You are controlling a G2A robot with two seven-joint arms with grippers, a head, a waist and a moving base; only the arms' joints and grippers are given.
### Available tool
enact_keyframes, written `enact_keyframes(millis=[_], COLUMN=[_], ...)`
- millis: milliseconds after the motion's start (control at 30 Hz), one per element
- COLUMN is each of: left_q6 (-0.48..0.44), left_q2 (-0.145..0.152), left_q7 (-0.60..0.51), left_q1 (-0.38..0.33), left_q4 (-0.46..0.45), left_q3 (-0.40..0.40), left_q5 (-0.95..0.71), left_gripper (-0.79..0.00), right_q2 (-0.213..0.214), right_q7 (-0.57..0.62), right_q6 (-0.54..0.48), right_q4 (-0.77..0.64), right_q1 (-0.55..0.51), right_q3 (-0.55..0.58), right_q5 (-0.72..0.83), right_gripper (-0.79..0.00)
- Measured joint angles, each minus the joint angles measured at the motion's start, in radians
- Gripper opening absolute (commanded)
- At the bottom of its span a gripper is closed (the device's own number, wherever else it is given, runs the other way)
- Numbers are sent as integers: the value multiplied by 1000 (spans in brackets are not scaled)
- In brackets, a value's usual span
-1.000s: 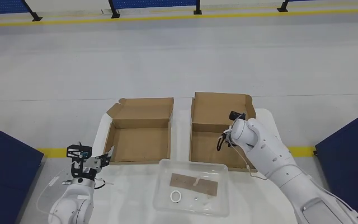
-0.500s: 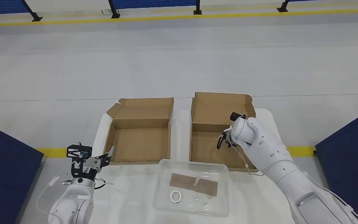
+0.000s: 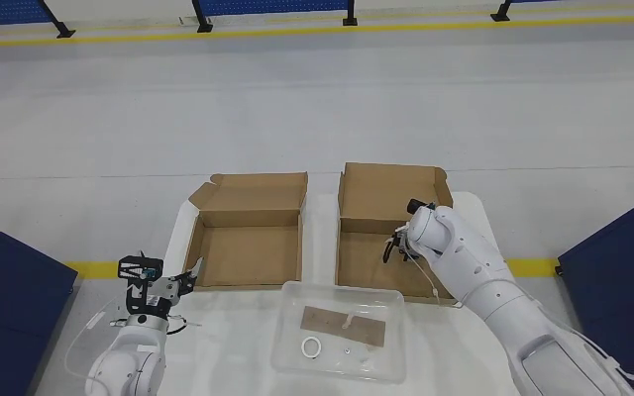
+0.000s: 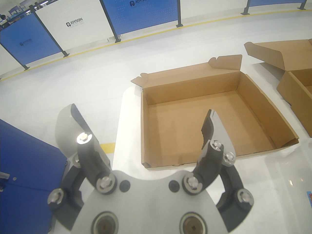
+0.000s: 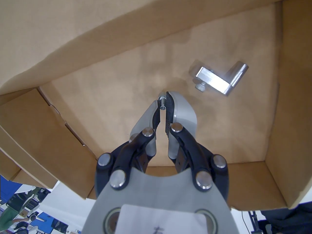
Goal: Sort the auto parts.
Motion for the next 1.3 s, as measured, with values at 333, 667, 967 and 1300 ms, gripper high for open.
enact_keyframes(millis=[333,667,967,1300], left_q6=[0,0,0,0], left_q2=[0,0,0,0], left_q7=[0,0,0,0], left_q1=[0,0,0,0], left_q4=[0,0,0,0], left_q3=[0,0,0,0], left_q5=[0,0,0,0], left_gripper=[0,0,0,0], right_q2=[-8,-9,8,56], right_q7=[4,10,20,86], right_q6=[-4,-1,19,41], right_q4=[13,-6,-101,-354], right_q1=[5,-1,-29,-123], right_q3=[3,14,48,138], right_q5=[-10,-25,-65,-135], right_gripper=[-699,-416,0,0])
